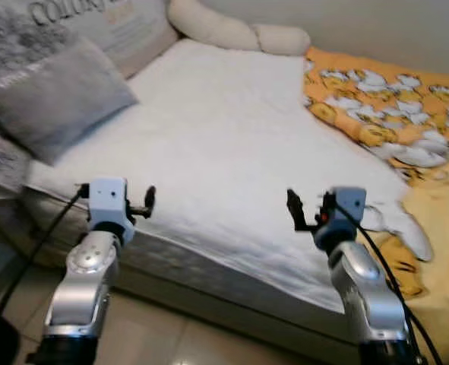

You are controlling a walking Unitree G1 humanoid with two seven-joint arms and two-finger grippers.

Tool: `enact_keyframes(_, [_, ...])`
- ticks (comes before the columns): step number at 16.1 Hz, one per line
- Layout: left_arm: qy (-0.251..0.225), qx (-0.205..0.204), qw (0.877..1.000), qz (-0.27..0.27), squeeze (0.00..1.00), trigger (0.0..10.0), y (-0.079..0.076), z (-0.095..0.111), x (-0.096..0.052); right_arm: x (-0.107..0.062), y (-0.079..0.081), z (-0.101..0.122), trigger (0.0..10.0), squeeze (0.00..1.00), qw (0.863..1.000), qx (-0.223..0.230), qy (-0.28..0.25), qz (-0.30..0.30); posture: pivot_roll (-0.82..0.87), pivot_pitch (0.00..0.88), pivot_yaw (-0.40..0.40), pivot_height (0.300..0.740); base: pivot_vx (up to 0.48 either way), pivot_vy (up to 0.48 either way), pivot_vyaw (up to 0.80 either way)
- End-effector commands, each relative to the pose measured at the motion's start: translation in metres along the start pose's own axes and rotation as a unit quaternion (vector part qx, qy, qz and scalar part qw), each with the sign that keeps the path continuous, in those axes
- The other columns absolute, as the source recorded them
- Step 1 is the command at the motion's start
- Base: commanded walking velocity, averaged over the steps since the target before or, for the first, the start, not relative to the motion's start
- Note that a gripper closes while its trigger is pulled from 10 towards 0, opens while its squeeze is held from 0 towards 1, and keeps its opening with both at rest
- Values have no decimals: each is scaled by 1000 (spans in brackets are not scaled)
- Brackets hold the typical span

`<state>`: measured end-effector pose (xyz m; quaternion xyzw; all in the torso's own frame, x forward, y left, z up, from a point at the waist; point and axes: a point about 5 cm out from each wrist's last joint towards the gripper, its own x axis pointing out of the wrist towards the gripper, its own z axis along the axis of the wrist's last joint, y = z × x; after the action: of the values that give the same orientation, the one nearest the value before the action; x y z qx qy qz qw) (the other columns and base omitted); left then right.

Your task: Clean up the room

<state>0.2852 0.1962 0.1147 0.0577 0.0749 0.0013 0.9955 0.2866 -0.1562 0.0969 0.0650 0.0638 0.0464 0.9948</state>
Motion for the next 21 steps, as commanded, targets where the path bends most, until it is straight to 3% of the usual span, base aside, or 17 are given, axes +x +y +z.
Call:
enact_keyframes(1, [-4, 1, 1000, -14, 988, 10000, -10, 2, 2, -4, -14, -7, 10000, 1000, 999, 8, 13, -32, 30, 0, -29, 740, 0, -480, 0])
enact_keyframes(13, [-9, 15, 1000, -18, 992, 10000, -5, 9, 9, 5, -4, -8, 10000, 1000, 1000, 20, 10, -4, 29, 0, -3, 740, 0, -480, 0])
enact_keyframes(21, [-11, 23, 999, -24, 992, 10000, -5, 11, 10, 6, -3, -11, 10000, 1000, 1000, 25, 10, -1, 34, 0, 0, 740, 0, -480, 671])
